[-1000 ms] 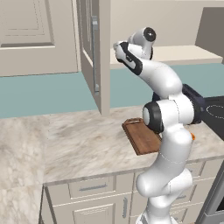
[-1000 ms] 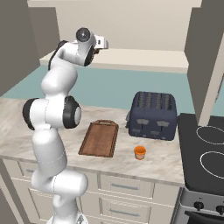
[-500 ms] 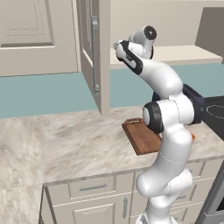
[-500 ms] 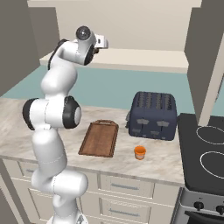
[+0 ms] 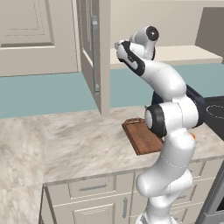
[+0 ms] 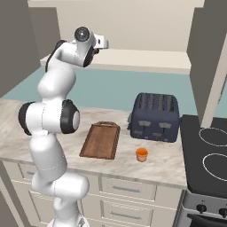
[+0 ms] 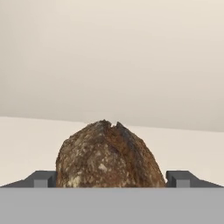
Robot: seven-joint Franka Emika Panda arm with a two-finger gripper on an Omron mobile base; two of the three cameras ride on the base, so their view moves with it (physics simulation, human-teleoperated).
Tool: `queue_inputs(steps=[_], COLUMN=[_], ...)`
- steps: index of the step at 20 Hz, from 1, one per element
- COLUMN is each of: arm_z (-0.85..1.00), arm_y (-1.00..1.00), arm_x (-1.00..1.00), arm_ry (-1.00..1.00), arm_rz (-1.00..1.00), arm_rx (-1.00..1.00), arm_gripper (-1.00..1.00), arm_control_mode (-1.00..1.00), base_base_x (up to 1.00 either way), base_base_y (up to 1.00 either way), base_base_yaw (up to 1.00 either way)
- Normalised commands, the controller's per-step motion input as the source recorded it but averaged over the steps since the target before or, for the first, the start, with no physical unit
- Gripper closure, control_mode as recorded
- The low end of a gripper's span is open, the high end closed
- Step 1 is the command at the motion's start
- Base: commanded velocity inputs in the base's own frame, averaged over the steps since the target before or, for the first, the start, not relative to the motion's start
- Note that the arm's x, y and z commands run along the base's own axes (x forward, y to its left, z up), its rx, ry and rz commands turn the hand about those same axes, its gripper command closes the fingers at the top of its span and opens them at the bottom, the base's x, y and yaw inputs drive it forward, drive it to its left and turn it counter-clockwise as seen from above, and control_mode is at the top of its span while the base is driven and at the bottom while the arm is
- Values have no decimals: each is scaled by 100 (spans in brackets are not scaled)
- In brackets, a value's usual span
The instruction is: Pick the bread, place it on the cutting board, pick the jam, place it on the counter, and close the cabinet.
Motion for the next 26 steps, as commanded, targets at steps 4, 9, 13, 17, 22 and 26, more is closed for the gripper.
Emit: queue_inputs(steps=[4,9,13,17,22,26], arm_z=[8,3,5,11,15,11], arm_y=[0,0,-7,-14,-15,-14], arm_x=[-16,-25,-30,-28,-19,-23], arm_ry=[-6,-1,0,-1,-6,-2], arm_rz=[0,0,0,0,0,0], arm_rx=[0,0,0,0,0,0], arm_gripper=[100,100,100,100,100,100], arm_control_mode=[-100,-100,-100,-100,-100,-100], base_base_x=[0,0,0,0,0,0], base_base_y=[0,0,0,0,0,0], base_base_yaw=[0,0,0,0,0,0])
